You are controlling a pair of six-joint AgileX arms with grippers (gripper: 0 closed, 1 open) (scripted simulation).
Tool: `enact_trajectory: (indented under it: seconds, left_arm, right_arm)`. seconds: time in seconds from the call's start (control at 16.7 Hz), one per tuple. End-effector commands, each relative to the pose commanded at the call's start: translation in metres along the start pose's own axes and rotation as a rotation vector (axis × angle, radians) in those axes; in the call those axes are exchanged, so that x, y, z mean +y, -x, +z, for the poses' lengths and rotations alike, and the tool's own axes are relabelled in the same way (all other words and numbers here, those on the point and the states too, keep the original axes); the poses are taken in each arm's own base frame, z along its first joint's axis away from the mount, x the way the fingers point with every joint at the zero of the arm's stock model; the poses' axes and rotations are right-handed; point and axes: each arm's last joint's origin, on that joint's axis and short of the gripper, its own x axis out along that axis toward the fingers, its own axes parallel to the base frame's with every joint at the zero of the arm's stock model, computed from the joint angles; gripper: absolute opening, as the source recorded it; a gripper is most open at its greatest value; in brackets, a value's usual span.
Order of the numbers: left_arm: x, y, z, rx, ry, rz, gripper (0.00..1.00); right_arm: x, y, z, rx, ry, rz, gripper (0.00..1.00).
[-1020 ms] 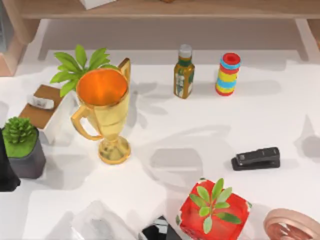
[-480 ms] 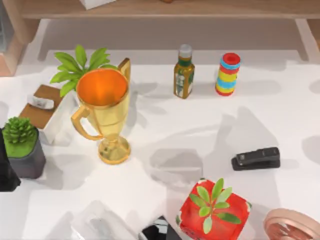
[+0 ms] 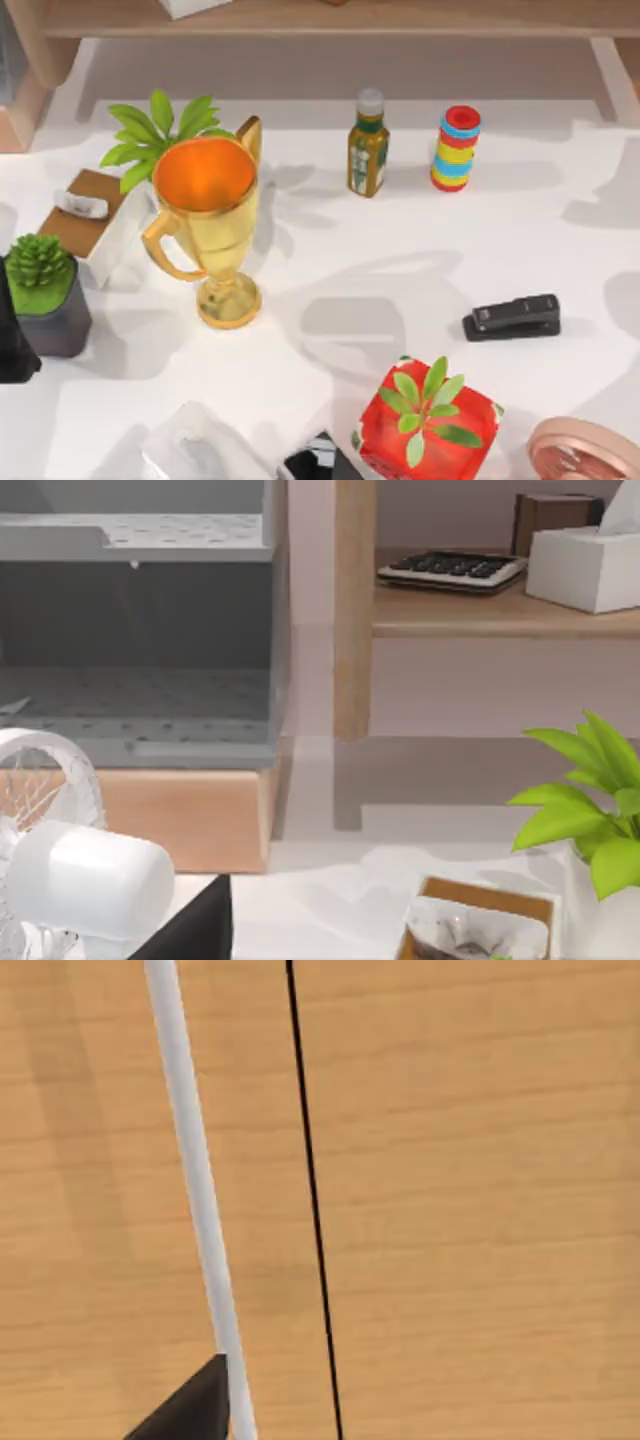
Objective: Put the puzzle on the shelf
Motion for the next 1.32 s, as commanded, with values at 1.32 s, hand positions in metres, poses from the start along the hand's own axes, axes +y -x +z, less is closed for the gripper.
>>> enact_trajectory:
  seconds: [1.32]
  left_arm:
    - [0.000, 0.000, 0.000, 0.000, 0.000, 0.000, 1.00]
  right_arm:
    - [0.045, -0.037, -0.015, -0.042, 0.091, 0.018, 0.92]
